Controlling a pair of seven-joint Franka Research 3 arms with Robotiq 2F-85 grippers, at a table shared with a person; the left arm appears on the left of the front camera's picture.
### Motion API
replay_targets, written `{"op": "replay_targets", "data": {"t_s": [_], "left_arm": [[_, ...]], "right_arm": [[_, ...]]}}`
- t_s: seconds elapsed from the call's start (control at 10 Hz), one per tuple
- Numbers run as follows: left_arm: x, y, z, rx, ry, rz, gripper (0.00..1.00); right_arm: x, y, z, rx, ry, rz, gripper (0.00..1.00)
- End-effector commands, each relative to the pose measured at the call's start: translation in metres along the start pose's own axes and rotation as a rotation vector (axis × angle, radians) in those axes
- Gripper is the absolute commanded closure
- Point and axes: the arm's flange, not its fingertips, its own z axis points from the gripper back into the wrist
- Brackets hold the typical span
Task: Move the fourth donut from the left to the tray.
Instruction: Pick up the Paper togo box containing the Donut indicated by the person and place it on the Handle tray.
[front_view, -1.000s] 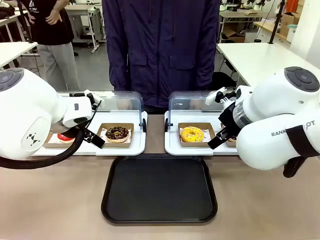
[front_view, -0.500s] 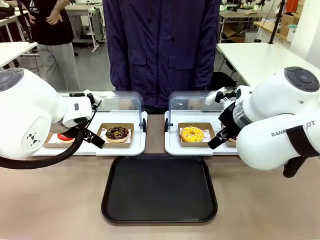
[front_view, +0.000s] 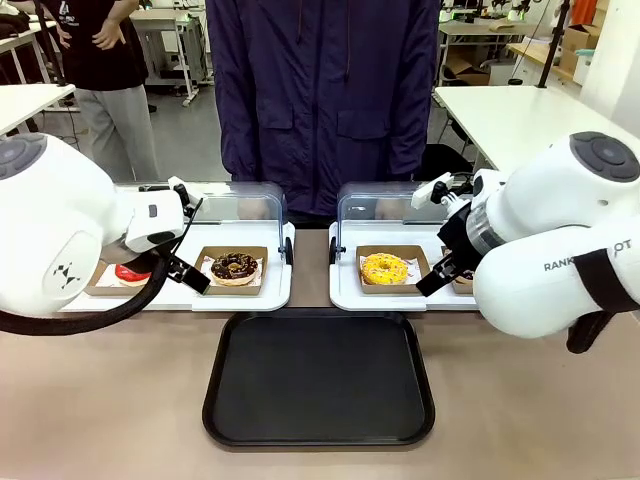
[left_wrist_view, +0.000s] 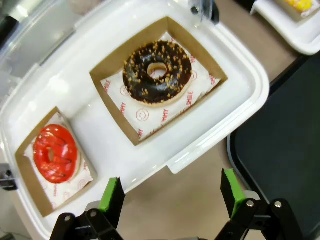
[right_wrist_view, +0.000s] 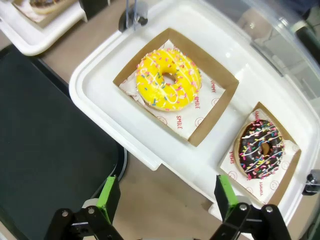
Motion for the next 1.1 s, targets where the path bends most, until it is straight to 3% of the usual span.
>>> {"op": "replay_targets", "data": {"t_s": [0.0,0.2,0.4,0.7,1.0], "left_arm": [[0.025,0.018,0.043,-0.079,-0.025,-0.009,0.0],[0.039,0.057,0.094,-0.166,-0.025,-0.031,0.0],[0.038,0.111,0.129,-0.305,-0.044,-0.122,0.0],[-0.006,0.225,0.166,-0.512,-0.201,-0.172,0.0],[-0.067,0.288,0.183,-0.558,-0.349,-0.142,0.0]], "right_arm": [[0.016,-0.024,0.044,0.025,-0.043,-0.027,0.0],[0.013,-0.071,0.101,0.085,-0.128,-0.093,0.0],[-0.011,-0.143,0.143,0.166,-0.225,-0.131,0.0],[-0.084,-0.238,0.174,0.293,-0.386,-0.106,0.0],[-0.141,-0.298,0.172,0.391,-0.561,-0.088,0.0]]}}
